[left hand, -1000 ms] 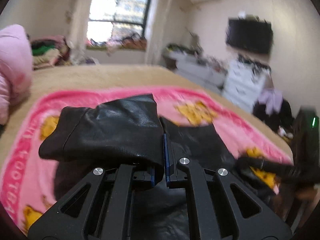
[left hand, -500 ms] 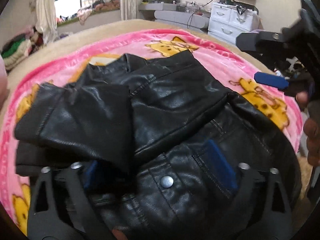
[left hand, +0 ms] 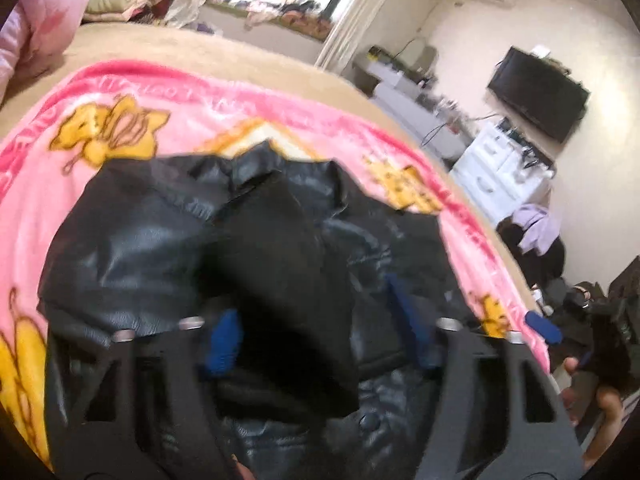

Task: Fold large clothes
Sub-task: 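Fold the sleeve across the jacket body with the left gripper and release, then grasp the jacket hem with both grippers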

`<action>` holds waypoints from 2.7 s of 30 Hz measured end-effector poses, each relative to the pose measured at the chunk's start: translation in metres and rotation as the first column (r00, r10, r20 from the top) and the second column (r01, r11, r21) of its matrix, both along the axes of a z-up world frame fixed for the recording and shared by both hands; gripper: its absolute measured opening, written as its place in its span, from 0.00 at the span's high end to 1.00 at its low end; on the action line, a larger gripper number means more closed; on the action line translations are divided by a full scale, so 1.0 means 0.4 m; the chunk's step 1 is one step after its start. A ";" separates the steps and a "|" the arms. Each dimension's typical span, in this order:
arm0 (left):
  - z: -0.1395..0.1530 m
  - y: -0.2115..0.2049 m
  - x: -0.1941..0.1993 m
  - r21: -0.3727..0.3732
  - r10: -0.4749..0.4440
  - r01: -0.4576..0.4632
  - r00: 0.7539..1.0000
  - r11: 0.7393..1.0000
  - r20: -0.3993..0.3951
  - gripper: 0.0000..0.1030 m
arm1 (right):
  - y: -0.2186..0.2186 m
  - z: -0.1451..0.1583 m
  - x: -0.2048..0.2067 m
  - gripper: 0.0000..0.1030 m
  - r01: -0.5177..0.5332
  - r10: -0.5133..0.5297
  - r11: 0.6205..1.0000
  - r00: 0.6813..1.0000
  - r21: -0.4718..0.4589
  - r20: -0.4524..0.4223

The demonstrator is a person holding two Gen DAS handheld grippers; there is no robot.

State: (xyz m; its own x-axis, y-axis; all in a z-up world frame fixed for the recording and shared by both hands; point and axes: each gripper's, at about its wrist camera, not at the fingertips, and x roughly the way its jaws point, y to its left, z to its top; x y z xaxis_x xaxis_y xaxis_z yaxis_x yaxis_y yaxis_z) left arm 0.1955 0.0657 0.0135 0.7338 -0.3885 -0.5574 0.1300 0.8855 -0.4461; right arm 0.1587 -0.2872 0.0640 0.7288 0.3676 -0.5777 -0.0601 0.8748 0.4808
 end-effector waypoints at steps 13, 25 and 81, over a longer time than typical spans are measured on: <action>0.013 -0.079 -0.005 -0.179 -0.256 0.255 0.966 0.950 0.021 0.22 | -0.008 -0.005 0.001 0.04 0.011 -0.011 1.000 1.000 -0.011 -0.006; 0.023 0.209 0.045 0.000 0.208 -0.209 0.974 0.978 -0.085 0.20 | 0.084 -0.164 0.116 0.24 -0.109 0.106 0.994 0.978 -0.011 -0.182; -0.128 0.117 0.117 0.299 0.186 -0.111 0.954 0.948 -0.234 0.62 | 0.390 -0.217 0.316 0.38 -0.352 0.279 0.729 0.936 -0.587 -0.215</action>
